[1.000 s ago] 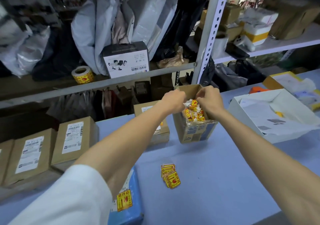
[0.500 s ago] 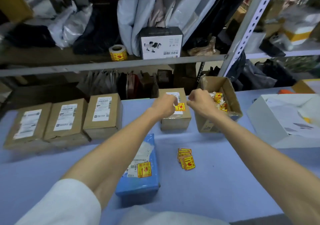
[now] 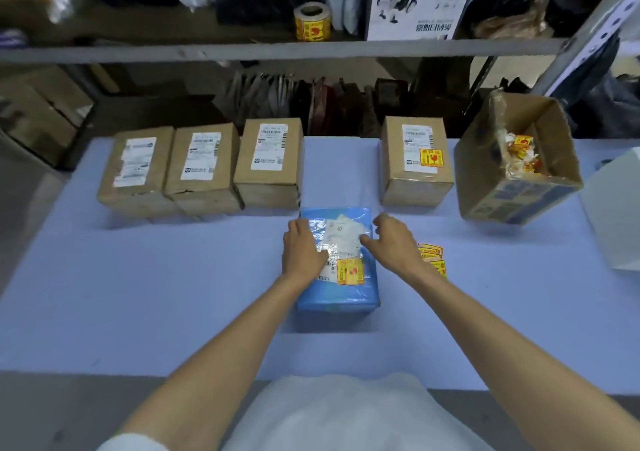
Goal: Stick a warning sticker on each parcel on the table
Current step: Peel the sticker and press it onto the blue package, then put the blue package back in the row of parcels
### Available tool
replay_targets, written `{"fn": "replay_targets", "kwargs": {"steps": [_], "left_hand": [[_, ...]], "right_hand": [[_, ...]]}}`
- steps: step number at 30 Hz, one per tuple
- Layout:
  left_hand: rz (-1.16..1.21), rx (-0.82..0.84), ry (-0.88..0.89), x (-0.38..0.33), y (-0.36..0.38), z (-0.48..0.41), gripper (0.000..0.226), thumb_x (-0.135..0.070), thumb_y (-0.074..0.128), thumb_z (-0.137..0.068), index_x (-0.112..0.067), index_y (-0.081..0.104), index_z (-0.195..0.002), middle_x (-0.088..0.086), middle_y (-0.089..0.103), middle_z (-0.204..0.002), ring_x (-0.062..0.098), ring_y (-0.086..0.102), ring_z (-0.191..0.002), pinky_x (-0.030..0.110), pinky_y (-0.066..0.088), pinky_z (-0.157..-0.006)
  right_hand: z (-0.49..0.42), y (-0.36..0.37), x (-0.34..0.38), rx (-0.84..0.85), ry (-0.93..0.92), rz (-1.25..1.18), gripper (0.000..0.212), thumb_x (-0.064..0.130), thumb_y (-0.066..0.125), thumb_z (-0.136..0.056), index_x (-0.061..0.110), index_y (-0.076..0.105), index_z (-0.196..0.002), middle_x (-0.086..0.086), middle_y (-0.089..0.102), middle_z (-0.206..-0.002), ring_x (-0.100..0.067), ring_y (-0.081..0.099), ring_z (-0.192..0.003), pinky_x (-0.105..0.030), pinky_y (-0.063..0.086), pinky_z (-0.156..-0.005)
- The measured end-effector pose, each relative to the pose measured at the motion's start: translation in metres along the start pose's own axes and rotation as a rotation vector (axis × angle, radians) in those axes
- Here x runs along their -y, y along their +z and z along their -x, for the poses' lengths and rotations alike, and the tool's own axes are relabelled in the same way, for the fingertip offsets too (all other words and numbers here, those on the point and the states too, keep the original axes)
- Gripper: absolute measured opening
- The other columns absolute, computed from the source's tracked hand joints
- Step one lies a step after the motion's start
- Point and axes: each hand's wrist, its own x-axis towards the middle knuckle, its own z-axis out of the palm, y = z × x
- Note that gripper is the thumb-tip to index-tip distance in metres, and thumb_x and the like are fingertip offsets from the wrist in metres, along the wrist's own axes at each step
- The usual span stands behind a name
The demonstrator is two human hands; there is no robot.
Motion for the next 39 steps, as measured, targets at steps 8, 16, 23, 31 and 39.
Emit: {"fn": "replay_targets", "kwargs": {"steps": [8,16,23,31,39], "left_hand": [[0.433,0.046,-0.136,0.035,0.004,0.015,0.077,-0.016,0.082,-0.066,-0.017,0.043,-0.132,0.004,0.053,-0.13,0.022,0.055,-0.117,0.041,0.047,-0.098],[0.458,0.021,-0.207,0.039,0.002,0.016,0.07,-0.013,0.082,-0.068,-0.017,0.049,-0.13,0.003,0.06,-0.127,0.021,0.059,-0.111,0.035,0.049,-0.094],[0.56,0.059,-0.133,0.016,-0.013,-0.021,0.069,-0.004,0.078,-0.073,-0.017,0.05,-0.136,0.002,0.061,-0.124,0.014,0.058,-0.104,0.023,0.046,-0.084],[0.481,0.108,-0.127,-0.007,-0.018,-0.091,0.048,-0.007,0.071,-0.082,-0.011,0.052,-0.127,0.007,0.062,-0.123,0.025,0.06,-0.111,0.034,0.05,-0.088],[0.405,0.065,-0.111,-0.033,-0.011,-0.155,0.046,-0.005,0.067,-0.085,-0.012,0.051,-0.127,0.005,0.06,-0.124,0.023,0.058,-0.112,0.031,0.048,-0.087]], "right_hand": [[0.033,0.034,-0.004,0.039,-0.017,-0.082,0.075,0.025,0.075,-0.078,0.011,0.032,-0.139,-0.012,0.047,-0.128,-0.03,0.05,-0.117,-0.035,0.043,-0.09],[0.039,0.039,-0.003,0.014,0.082,-0.239,0.069,0.024,0.081,-0.073,0.011,0.043,-0.129,-0.011,0.059,-0.128,-0.032,0.057,-0.113,-0.043,0.049,-0.091],[0.012,0.015,0.003,-0.02,0.103,-0.386,0.062,0.012,0.078,-0.076,0.009,0.046,-0.129,-0.006,0.06,-0.125,-0.018,0.058,-0.098,-0.027,0.047,-0.079],[-0.054,-0.003,0.012,-0.019,0.091,-0.384,0.052,0.014,0.075,-0.081,0.003,0.049,-0.125,-0.005,0.061,-0.12,-0.024,0.06,-0.108,-0.042,0.052,-0.091],[-0.125,-0.008,0.022,-0.04,0.068,-0.3,0.039,0.016,0.065,-0.088,0.01,0.042,-0.119,-0.012,0.054,-0.127,-0.028,0.053,-0.118,-0.047,0.049,-0.096]]}}
